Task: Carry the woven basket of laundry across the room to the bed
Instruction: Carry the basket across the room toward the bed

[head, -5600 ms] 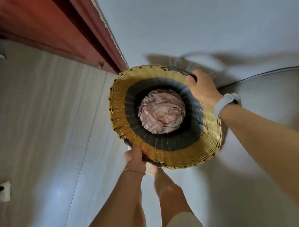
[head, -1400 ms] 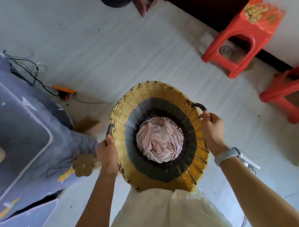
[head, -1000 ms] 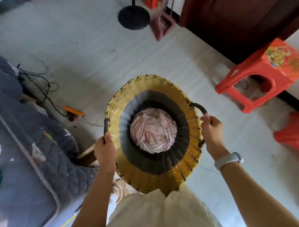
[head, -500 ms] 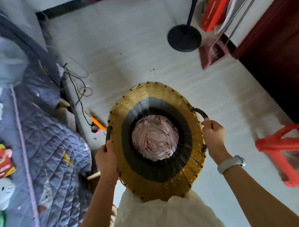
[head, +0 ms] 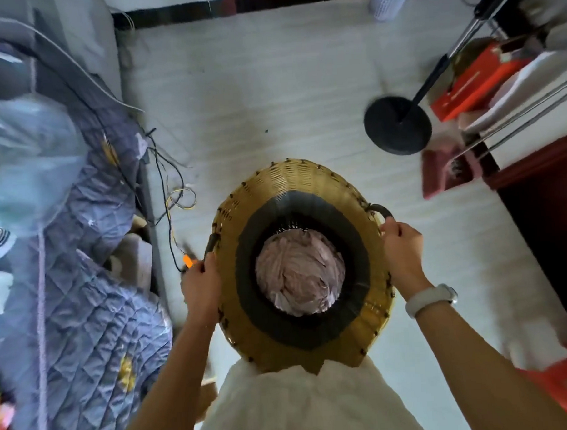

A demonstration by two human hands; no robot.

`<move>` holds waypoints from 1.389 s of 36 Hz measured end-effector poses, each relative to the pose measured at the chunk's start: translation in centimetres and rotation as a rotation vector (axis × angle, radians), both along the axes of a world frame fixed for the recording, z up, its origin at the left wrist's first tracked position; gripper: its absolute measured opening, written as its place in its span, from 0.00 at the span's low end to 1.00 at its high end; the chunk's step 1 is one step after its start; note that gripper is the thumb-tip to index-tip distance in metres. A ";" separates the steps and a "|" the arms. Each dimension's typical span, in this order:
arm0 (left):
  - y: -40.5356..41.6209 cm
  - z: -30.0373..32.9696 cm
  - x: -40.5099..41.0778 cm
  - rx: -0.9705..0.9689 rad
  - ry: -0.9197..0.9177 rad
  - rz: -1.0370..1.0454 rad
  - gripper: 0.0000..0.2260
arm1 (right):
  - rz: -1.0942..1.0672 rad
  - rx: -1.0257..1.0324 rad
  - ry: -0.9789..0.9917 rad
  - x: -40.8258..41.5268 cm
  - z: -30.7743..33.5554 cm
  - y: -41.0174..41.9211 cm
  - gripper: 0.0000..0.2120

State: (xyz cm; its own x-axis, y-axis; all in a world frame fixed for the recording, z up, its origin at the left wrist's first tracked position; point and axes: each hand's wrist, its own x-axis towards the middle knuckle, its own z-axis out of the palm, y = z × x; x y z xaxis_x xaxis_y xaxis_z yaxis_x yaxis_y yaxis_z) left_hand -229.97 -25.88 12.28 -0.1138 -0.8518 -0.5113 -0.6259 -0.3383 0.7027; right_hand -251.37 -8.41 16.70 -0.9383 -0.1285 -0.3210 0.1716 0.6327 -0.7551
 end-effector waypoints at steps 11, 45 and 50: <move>-13.7 1.7 -8.9 -0.081 0.035 0.065 0.16 | 0.012 -0.048 -0.029 -8.2 0.3 -13.5 0.19; -55.7 -0.1 -32.5 0.054 0.007 0.283 0.16 | 0.370 0.088 -0.063 -36.2 -2.1 -60.9 0.17; -65.0 0.8 -35.6 0.043 0.060 0.157 0.15 | 0.285 0.101 -0.023 -39.4 -0.8 -68.4 0.17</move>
State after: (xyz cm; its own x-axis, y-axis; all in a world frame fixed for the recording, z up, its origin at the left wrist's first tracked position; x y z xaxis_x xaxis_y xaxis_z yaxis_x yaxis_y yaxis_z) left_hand -265.60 -90.83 13.05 -0.0127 -0.8390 -0.5440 -0.5207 -0.4589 0.7199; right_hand -290.77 -76.77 15.93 -0.8614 -0.3522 -0.3660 -0.0078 0.7297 -0.6837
